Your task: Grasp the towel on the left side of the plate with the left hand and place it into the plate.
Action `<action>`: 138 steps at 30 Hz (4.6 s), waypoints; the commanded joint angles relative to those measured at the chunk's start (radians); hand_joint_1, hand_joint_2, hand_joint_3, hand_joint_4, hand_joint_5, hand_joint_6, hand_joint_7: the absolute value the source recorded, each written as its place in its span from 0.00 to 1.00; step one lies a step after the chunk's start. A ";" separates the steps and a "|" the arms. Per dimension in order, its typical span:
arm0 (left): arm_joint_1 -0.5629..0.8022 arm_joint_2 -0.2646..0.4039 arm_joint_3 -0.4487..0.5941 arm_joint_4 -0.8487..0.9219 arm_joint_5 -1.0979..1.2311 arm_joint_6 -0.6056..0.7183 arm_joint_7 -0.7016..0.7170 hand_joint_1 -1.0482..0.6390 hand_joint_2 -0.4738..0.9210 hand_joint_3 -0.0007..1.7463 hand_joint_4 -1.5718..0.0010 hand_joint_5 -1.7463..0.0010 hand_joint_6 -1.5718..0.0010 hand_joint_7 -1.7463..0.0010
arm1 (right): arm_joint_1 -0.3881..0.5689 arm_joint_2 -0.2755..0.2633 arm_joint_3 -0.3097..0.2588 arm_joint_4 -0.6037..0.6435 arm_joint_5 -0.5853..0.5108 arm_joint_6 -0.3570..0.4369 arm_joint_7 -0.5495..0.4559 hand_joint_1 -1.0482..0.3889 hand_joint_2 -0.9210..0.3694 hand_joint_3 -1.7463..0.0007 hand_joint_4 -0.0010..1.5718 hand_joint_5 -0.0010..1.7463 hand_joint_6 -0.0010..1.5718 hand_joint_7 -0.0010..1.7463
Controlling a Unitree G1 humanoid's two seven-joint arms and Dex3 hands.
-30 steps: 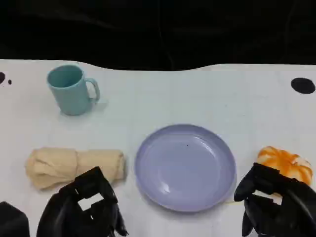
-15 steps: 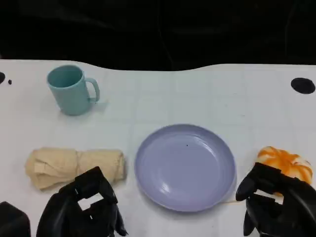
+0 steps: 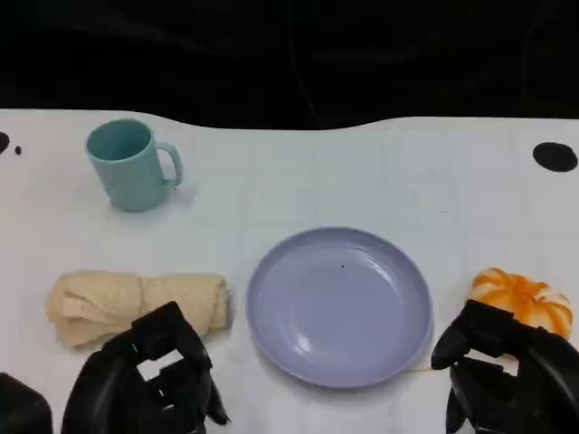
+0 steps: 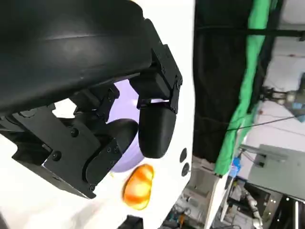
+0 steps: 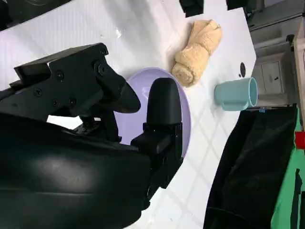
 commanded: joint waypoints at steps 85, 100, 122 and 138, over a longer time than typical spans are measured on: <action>-0.848 0.369 -0.455 1.303 1.165 -0.201 0.466 0.48 1.00 0.09 0.48 0.06 0.32 0.68 | 0.022 -0.008 0.017 -0.038 -0.020 0.010 -0.016 0.68 0.15 0.41 0.42 1.00 0.30 0.93; -0.801 0.339 -0.360 1.310 1.008 -0.379 0.847 0.52 0.84 0.39 0.48 0.00 0.60 0.01 | 0.015 -0.007 0.022 -0.036 -0.021 0.018 -0.018 0.69 0.16 0.41 0.42 1.00 0.31 0.92; -0.861 0.209 -0.435 0.814 1.050 -0.192 0.419 0.49 0.73 0.50 0.43 0.00 0.58 0.00 | 0.022 -0.004 0.027 -0.046 -0.022 0.027 -0.023 0.69 0.15 0.42 0.41 1.00 0.31 0.91; -0.940 0.081 -0.539 0.878 1.090 -0.120 0.279 0.47 0.92 0.18 0.52 0.04 0.48 0.45 | 0.028 -0.004 0.033 -0.062 -0.026 0.037 -0.029 0.67 0.17 0.42 0.42 1.00 0.33 0.90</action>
